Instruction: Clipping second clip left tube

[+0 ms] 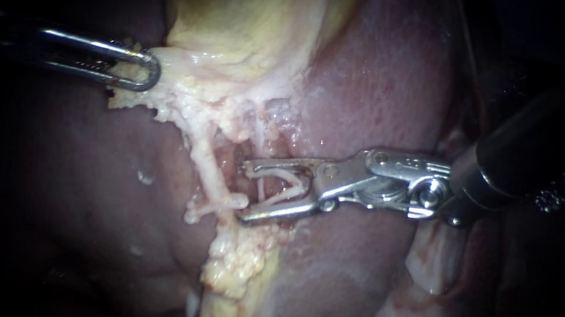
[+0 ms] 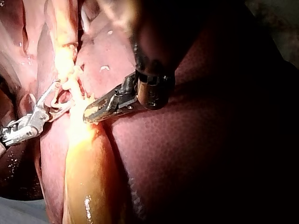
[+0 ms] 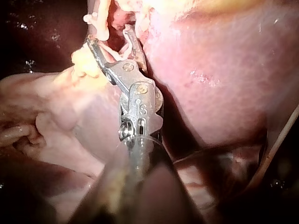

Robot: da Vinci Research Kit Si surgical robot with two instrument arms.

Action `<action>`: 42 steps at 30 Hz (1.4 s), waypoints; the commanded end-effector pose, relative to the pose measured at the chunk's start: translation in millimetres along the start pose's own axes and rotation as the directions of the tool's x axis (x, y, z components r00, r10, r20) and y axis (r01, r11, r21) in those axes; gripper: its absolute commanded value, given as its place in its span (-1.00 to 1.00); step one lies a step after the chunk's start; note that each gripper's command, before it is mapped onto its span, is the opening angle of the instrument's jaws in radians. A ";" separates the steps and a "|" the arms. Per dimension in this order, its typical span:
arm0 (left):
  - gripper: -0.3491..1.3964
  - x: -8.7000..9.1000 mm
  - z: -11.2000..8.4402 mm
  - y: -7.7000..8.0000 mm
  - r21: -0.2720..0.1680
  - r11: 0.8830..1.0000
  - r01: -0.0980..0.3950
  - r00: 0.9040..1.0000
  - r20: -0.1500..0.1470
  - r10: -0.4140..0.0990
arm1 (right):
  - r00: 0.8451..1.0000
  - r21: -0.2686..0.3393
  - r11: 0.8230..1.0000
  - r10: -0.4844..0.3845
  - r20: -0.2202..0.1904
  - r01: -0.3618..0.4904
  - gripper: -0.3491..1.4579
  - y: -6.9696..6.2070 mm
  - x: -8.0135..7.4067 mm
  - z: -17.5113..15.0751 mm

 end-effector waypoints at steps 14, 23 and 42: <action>-1.00 0.0 0.2 0.0 -0.001 1.000 0.000 1.000 0.001 0.000 | 1.000 0.102 0.995 -0.001 -0.021 0.003 -0.11 -1.1 2.6 6.1; -1.00 -0.1 0.4 0.0 0.000 1.000 -0.001 1.000 0.000 0.001 | 0.999 0.073 0.997 0.018 -0.028 -0.016 -0.11 -1.1 3.0 7.1; -1.00 -0.1 0.3 0.1 0.000 1.000 -0.001 1.000 0.000 0.001 | 0.999 0.134 0.991 0.033 -0.009 -0.031 -0.27 -7.3 4.3 8.2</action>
